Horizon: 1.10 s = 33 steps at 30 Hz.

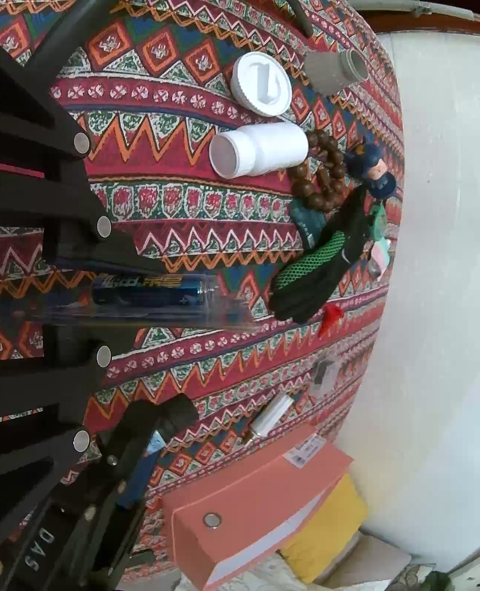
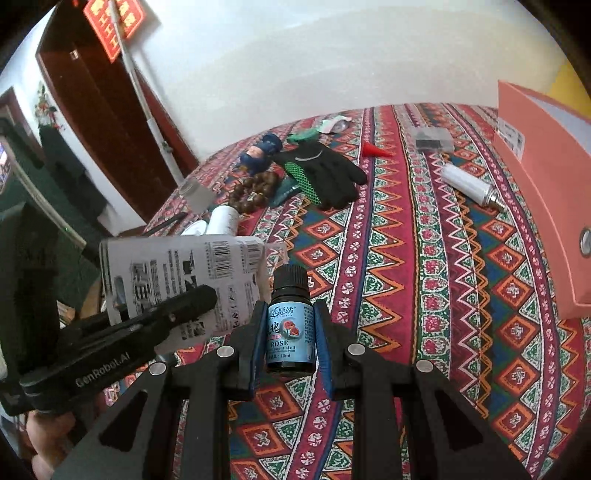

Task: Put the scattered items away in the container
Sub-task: 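Lift the battery card with left tool while right tool lifts the rose oil bottle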

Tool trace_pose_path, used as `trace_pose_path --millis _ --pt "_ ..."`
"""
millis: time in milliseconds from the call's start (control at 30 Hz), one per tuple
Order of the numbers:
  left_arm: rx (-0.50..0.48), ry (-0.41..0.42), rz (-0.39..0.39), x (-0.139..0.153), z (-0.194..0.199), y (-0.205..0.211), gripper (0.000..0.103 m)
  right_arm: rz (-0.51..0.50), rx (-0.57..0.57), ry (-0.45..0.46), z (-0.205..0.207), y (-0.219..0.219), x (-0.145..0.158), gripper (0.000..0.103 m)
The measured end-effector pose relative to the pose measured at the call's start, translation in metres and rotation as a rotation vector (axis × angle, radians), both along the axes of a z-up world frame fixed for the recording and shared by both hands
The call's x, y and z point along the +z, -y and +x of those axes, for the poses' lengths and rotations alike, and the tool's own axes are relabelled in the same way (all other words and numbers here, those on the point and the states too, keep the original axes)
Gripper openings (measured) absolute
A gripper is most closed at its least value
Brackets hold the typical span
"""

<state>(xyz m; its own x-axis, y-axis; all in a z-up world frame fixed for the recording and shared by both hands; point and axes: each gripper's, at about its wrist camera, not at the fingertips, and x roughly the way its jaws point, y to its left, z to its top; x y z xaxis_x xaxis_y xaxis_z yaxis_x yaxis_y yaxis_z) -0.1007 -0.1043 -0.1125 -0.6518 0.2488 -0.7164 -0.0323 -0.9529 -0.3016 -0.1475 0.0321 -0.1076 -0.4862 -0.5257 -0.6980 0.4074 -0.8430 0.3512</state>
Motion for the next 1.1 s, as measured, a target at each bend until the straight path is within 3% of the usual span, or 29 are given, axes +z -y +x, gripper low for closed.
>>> trace_pose_path --millis 467,1100 --pt "0.001 -0.040 -0.010 0.016 0.011 0.003 0.012 -0.016 0.010 -0.017 0.005 0.001 0.008 0.026" --pt "0.008 0.099 -0.053 -0.036 -0.013 -0.007 0.013 -0.022 0.021 -0.014 0.005 0.000 0.009 0.026"
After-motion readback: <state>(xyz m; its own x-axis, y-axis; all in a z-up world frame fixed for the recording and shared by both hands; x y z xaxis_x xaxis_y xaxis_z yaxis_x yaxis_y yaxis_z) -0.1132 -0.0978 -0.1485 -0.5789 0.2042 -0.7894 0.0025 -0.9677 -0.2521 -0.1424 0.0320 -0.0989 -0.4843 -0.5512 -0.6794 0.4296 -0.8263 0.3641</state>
